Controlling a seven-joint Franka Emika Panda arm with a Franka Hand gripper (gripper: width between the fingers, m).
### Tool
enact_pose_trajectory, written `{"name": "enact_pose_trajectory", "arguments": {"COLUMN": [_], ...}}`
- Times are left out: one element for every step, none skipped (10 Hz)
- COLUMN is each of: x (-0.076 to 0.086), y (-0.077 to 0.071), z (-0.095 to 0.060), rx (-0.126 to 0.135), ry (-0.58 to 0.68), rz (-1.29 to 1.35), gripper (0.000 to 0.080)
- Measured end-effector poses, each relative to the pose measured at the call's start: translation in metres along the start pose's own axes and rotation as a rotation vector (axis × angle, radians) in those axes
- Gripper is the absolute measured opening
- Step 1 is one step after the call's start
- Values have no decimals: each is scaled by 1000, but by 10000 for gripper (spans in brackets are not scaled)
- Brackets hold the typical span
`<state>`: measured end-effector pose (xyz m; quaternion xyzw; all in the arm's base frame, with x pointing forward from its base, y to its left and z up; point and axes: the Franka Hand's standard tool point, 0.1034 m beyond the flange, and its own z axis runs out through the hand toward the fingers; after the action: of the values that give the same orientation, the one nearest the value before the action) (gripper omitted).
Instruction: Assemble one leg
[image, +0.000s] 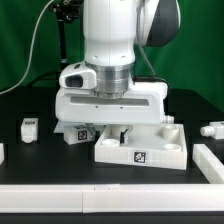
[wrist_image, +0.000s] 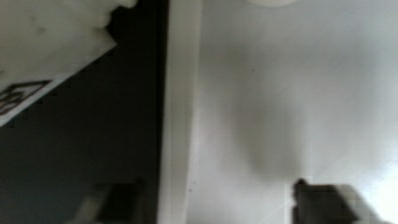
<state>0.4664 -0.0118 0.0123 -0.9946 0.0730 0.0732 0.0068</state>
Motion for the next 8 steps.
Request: {"name": "enact_pose_trajectory", "arguments": {"x": [0,0,1,3,3,5,9,22], "y": [0,0,0,-1,-1,-1,0,0], "z": [0,0,-2,-4,-4,-5,-7,-14], "rx": [0,0,0,0,-1,-1,-1,-1], "ry": [0,-2,-16,-22,-25,-30,-32,-55], "rz": [0,1,18,42,54,59,60,35], "gripper": [225,225,54,54,54,54,54,54]}}
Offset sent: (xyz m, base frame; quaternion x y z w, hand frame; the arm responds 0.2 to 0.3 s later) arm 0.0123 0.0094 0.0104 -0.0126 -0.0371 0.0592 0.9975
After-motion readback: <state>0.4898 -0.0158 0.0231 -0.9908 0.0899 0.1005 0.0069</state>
